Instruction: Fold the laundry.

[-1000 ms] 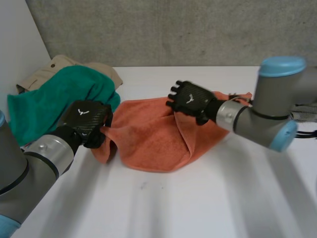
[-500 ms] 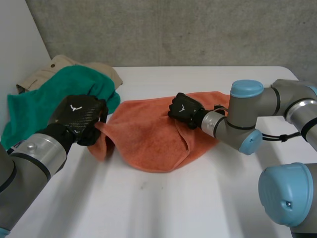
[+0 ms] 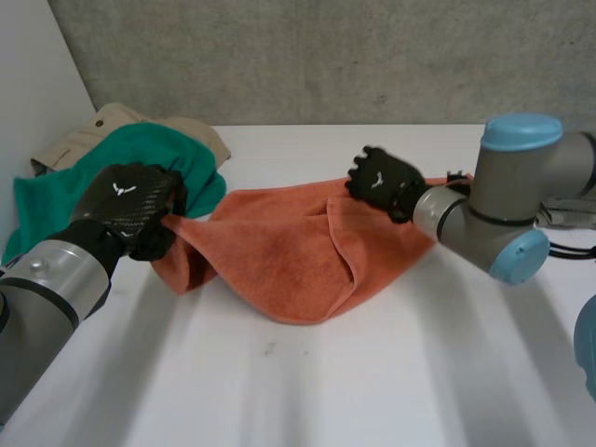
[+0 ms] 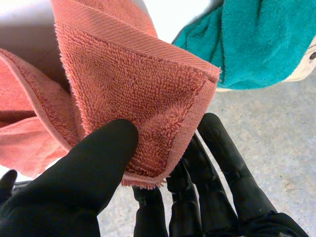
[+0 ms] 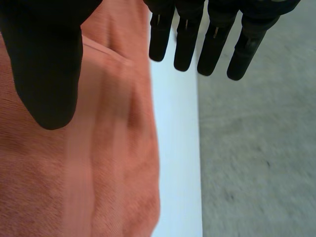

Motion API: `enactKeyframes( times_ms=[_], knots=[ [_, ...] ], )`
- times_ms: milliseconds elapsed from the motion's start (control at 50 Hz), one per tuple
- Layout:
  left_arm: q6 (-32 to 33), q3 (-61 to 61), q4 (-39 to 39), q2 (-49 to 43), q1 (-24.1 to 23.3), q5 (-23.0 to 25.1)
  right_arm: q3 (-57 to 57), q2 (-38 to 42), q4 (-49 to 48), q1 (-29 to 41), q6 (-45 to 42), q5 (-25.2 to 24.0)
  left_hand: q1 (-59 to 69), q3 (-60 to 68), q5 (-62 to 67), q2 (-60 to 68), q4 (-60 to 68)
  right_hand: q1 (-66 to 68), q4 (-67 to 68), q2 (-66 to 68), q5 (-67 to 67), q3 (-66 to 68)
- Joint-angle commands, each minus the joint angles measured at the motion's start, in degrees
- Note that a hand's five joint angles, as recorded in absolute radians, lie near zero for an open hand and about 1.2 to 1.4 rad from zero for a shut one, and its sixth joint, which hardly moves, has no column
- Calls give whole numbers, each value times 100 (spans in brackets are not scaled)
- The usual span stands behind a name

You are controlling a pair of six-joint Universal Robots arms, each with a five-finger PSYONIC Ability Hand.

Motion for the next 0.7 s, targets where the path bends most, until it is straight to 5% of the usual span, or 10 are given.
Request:
enactKeyframes(
  times_ms=[20,220,600,700],
  knots=[
    [-7,9,240,-63,-9,1,751,-352,245,140,-1096,-244,1641,1170,1312,1139,1117,86,138,85,247,96],
    [2,27,346,-213,26,1,1938,-1012,562,43,-1299,-894,1641,1170,1312,1139,1117,389,441,388,550,399],
    [2,18,337,-222,53,1,1807,-503,509,122,-1544,-869,1641,1170,1312,1139,1117,809,861,808,969,819],
    [-7,18,337,-195,44,-8,1605,-380,448,122,-1861,-755,1641,1170,1312,1139,1117,3087,3139,3086,3248,3097]
  ],
)
